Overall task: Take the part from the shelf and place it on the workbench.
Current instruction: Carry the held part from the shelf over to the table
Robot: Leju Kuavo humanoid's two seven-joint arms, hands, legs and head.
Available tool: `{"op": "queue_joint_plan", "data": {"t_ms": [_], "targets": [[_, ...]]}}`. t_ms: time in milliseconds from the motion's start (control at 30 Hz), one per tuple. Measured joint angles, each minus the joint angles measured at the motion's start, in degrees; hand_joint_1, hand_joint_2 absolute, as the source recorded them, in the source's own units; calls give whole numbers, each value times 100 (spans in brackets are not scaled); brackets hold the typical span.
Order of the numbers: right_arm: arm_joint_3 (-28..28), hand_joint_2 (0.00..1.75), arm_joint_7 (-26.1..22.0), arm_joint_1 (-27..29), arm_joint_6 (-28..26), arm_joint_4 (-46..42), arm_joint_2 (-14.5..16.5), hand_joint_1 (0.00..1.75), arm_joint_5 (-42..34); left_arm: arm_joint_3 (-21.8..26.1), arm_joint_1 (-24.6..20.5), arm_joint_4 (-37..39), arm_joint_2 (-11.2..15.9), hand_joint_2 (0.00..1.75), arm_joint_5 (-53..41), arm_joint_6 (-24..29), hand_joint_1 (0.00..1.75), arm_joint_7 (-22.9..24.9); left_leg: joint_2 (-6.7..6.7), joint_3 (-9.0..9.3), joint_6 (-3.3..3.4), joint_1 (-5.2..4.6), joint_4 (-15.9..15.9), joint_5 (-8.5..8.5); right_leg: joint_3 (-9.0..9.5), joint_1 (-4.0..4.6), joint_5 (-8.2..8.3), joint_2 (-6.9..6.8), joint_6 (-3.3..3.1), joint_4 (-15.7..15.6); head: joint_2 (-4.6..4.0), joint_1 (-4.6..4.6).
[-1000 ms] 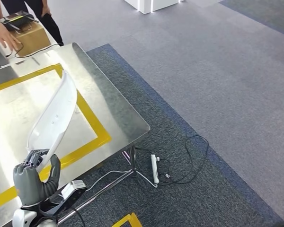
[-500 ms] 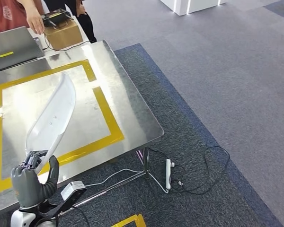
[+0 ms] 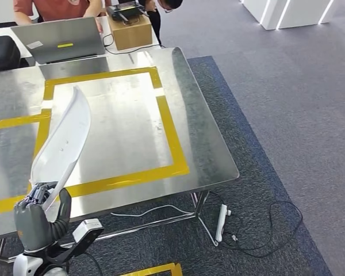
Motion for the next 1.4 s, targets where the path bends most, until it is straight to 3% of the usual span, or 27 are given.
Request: {"op": "queue_joint_plan", "data": {"t_ms": [33,67,100,167,233,300,400,500,700,867,1167,1400], "targets": [[1,0,-9,-5,0,-1,-2,0,-3,0,4,1,0,175,1,-1,175,0,-72,2,7,1,1,-2,-195,-3,-89,31,11,337,0,4],[2,0,-18,-12,0,-1,-3,0,-4,0,8,1,1,175,2,-1,175,0,-138,9,9,1,2,-5,-313,-3,-69,39,19,503,-1,5],[3,0,-24,-21,0,-1,-5,0,-7,0,11,2,1,175,2,-1,175,0,-203,19,8,2,4,-9,-328,-3,71,43,22,447,0,7],[4,0,-20,-28,0,0,-10,0,-23,1,16,2,2,175,2,-2,175,0,-307,48,-9,6,8,-25,-106,-11,542,69,14,-202,-1,14],[5,0,-16,-25,2,0,-13,0,-42,2,23,2,3,175,2,-3,175,0,-374,36,-56,-9,35,-38,125,-17,803,141,-14,-813,-1,22],[5,0,-18,-17,4,0,-13,0,-57,1,30,2,8,175,-2,-3,175,8,-395,-8,-69,-27,69,-35,193,-20,808,197,-51,-992,0,25],[5,0,-25,-11,7,0,-13,0,-79,-1,32,2,13,175,-11,-3,175,39,-395,-3,-16,-25,54,-14,212,-12,813,210,-75,-1020,1,21],[5,0,-26,-15,7,0,-13,0,-91,-2,31,2,15,175,-16,-3,175,70,-395,34,-20,-23,15,-12,232,-5,802,207,-95,-1020,0,21],[26,0,-41,-17,20,0,-13,0,-101,-18,-10,9,34,175,-42,-5,175,181,-394,50,-103,-15,-16,-5,237,3,787,202,-129,-1018,1,23],[83,0,-27,-20,65,-3,-21,0,-64,-71,-238,176,118,175,-51,-5,175,372,-394,49,-150,-14,-18,-10,241,1,785,199,-132,-1018,0,25],[230,0,48,-17,86,-50,-70,0,16,-125,-678,666,262,175,-68,-7,175,560,-394,46,-149,-30,-6,-12,258,-14,788,201,-128,-1032,1,26],[355,0,160,-9,84,-168,-141,0,129,1,-1197,1349,375,175,-475,-7,175,1120,-394,45,-147,-33,-2,-12,261,-20,795,199,-120,-1037,1,26]]}}
